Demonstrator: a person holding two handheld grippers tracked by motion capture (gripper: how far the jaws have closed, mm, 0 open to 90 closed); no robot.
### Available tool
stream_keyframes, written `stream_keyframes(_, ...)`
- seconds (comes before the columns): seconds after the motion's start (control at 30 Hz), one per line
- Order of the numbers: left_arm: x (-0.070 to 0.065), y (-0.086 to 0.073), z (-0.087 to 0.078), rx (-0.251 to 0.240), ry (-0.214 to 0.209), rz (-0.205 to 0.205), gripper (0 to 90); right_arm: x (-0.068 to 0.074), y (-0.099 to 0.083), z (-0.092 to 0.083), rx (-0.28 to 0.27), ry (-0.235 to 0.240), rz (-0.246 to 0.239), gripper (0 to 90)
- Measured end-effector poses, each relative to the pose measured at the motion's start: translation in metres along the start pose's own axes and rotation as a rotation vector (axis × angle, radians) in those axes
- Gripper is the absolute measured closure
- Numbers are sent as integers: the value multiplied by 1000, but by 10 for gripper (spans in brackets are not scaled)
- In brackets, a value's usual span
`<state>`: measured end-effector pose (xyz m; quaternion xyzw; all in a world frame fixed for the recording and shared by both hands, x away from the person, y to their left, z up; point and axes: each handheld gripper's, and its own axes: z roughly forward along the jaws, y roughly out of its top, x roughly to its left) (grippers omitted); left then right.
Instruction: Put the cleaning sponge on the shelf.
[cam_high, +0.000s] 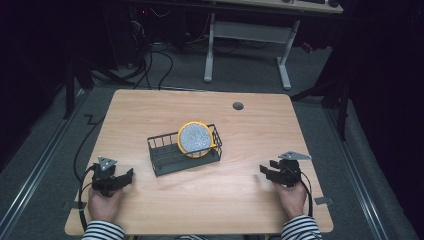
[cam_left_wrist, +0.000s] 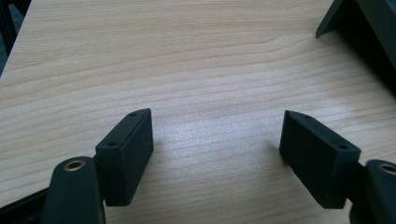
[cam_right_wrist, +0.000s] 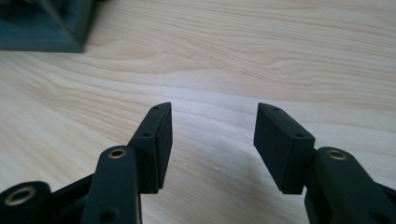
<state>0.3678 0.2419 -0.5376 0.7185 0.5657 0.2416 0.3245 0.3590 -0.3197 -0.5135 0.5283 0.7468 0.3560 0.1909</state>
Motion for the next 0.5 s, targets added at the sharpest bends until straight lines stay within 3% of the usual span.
stream_keyframes(0.13,0,0,0,0,0,0,263,0,-9,3,9,-66,-12,448)
stream_keyframes(0.2,0,0,0,0,0,0,264,0,-12,5,28,-76,-15,440)
stream_keyframes(0.33,0,0,0,0,0,0,263,4,-18,6,5,-110,-53,431)
stream_keyframes(0.5,0,0,0,-1,-2,-1,263,5,-18,6,5,-115,-44,427)
